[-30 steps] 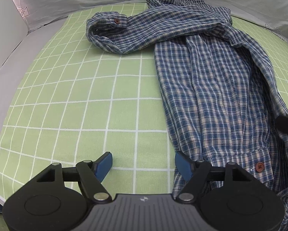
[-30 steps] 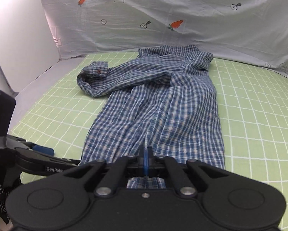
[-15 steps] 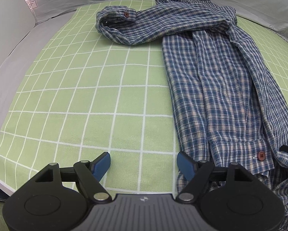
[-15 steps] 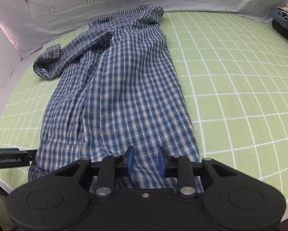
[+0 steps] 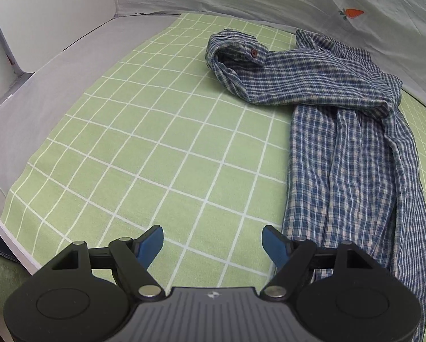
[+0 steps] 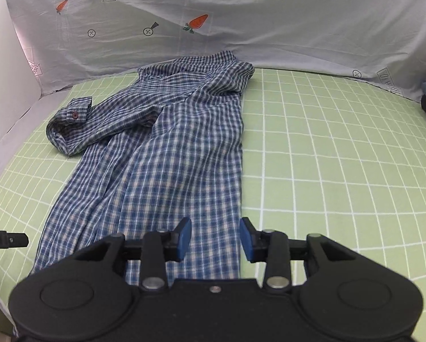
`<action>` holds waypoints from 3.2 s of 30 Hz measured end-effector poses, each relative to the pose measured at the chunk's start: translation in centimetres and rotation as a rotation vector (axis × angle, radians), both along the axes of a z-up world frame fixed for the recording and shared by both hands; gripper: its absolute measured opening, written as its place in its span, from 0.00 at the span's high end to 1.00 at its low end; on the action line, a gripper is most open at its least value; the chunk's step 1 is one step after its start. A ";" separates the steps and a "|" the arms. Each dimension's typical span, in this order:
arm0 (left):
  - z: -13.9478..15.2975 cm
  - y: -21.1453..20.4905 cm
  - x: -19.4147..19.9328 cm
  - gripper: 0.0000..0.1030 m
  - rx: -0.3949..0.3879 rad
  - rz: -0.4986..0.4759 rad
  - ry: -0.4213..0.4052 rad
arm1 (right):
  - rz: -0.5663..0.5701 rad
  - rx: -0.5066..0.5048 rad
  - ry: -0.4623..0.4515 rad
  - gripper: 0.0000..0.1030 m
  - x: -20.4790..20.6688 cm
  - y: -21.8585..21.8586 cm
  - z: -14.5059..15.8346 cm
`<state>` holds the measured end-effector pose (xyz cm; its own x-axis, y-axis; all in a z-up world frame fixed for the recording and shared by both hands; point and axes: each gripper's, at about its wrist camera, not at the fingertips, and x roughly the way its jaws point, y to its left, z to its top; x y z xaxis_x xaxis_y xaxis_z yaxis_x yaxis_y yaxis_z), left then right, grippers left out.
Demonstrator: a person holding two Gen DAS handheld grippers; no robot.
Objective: Fold clothes
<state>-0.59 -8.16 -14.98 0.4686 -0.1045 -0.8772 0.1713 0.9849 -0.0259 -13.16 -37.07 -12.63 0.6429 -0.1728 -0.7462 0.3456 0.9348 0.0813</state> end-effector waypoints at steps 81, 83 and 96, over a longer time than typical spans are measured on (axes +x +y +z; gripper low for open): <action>-4.1 -15.5 17.6 0.50 -0.440 -0.294 0.148 | 0.093 0.449 -0.099 0.87 21.4 -3.7 -3.2; -4.1 -15.6 17.5 0.49 -0.437 -0.295 0.147 | 0.076 0.444 -0.102 0.92 21.0 -3.7 -3.2; -1.7 -13.6 13.5 0.47 -0.415 -0.305 0.100 | -0.011 0.374 -0.146 0.95 15.6 -2.3 -0.5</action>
<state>12.92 -21.75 -16.66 0.2790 -0.5712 -0.7719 0.4256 0.7941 -0.4338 2.39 -39.41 -13.10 0.7465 0.0862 -0.6598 0.3151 0.8276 0.4646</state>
